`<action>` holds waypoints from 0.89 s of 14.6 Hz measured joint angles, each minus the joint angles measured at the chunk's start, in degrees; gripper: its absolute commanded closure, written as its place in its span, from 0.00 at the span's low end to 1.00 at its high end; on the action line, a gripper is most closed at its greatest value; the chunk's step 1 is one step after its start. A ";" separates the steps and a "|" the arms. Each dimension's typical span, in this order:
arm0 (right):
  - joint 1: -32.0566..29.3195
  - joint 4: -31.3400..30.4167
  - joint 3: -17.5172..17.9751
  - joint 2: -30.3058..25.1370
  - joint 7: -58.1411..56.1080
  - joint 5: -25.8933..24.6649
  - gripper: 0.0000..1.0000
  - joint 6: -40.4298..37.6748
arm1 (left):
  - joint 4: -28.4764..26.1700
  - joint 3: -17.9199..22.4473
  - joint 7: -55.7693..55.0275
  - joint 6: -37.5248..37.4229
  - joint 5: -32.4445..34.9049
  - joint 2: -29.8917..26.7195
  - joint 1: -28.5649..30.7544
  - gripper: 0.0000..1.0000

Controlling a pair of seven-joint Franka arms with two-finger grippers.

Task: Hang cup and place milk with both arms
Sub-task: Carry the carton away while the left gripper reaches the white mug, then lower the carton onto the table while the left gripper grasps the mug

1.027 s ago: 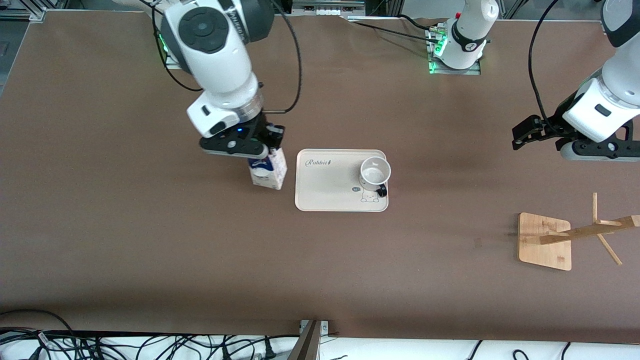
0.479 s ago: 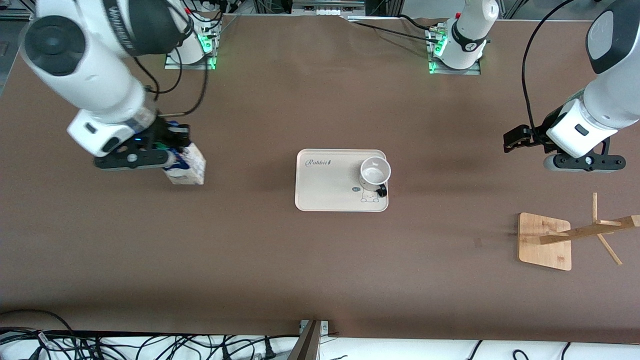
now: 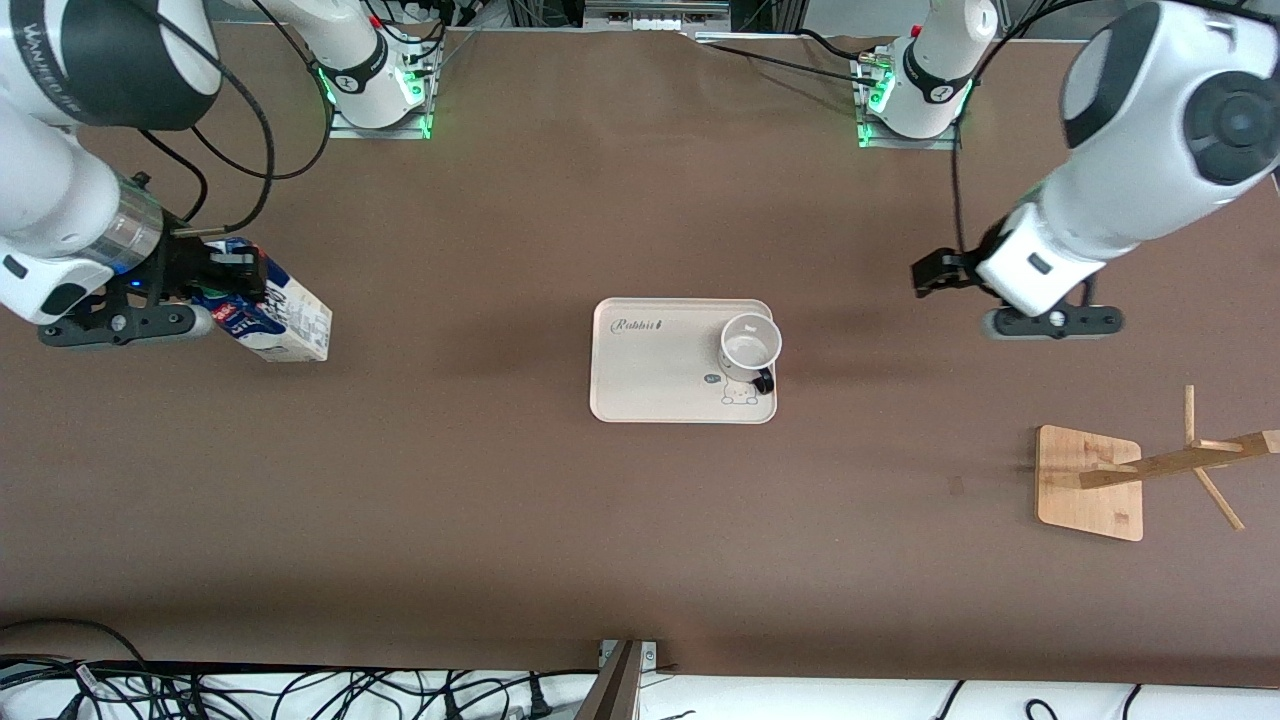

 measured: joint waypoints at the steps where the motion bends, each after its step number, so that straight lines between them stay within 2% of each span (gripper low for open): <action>1: -0.05 -0.72 -0.67 0.00 -0.71 0.08 0.55 0.11 | -0.66 -2.04 -2.40 2.09 -0.10 0.76 -0.10 0.00; 4: -0.29 -3.51 -1.11 0.05 -0.96 0.11 0.55 2.79 | -2.74 -5.18 -10.24 10.98 -0.30 4.17 -2.12 0.00; 9: -0.29 -12.62 -1.09 0.38 -0.96 0.31 0.55 14.84 | -3.80 -5.37 -22.64 26.11 -0.31 14.59 -8.61 0.00; 13: -0.21 -18.79 -0.73 0.40 -1.12 2.79 0.55 24.22 | -3.78 -5.36 -25.58 33.52 -0.31 20.67 -11.15 0.00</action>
